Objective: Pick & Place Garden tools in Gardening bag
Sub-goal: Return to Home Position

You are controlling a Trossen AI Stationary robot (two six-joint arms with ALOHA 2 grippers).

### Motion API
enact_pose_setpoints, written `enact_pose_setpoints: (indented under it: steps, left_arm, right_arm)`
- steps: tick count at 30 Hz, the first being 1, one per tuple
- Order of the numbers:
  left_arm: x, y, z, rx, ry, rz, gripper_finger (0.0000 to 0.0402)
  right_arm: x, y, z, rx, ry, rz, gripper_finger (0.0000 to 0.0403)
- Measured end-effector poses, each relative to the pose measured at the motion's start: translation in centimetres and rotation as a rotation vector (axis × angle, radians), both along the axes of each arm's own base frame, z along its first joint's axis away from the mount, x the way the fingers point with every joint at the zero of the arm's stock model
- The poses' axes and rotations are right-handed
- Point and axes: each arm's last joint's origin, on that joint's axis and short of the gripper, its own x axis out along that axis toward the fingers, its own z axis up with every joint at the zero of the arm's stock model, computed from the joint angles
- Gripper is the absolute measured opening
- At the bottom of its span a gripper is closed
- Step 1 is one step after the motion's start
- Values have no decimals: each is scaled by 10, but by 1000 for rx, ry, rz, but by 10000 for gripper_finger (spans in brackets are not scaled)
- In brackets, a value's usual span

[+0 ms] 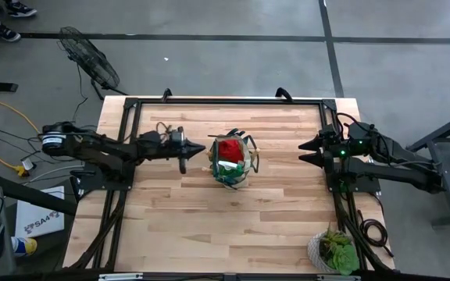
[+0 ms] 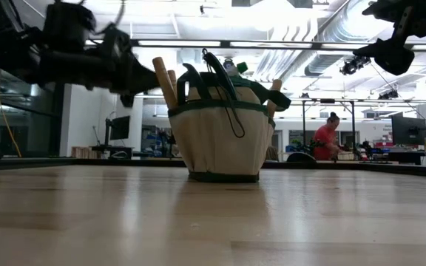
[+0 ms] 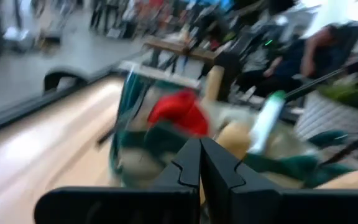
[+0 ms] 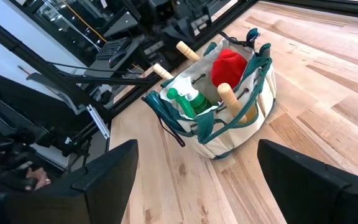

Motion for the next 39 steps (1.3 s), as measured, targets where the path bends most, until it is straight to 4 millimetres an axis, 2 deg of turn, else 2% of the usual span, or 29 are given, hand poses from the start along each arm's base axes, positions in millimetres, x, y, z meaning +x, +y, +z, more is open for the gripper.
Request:
enact_pose_setpoints:
  steps: [6, 14, 20, 28, 39]
  left_arm:
    - [-24, -7, 15, 102, -180, -98, 0]
    - [-62, -16, 4, 160, -267, -107, 0]
    - [-68, -18, 9, 162, -272, -165, 0]
    - [-74, -14, 2, 116, -151, -181, 0]
    - [-95, -20, 1, 85, -72, -198, 0]
  right_arm:
    - [0, 0, 0, 0, 0, 0, 321]
    - [0, 0, 0, 0, 0, 0, 321]
    - [0, 0, 0, 0, 0, -1, 321]
    - [0, 0, 0, 0, 0, 0, 321]
    - [0, 0, 0, 0, 0, 0, 321]
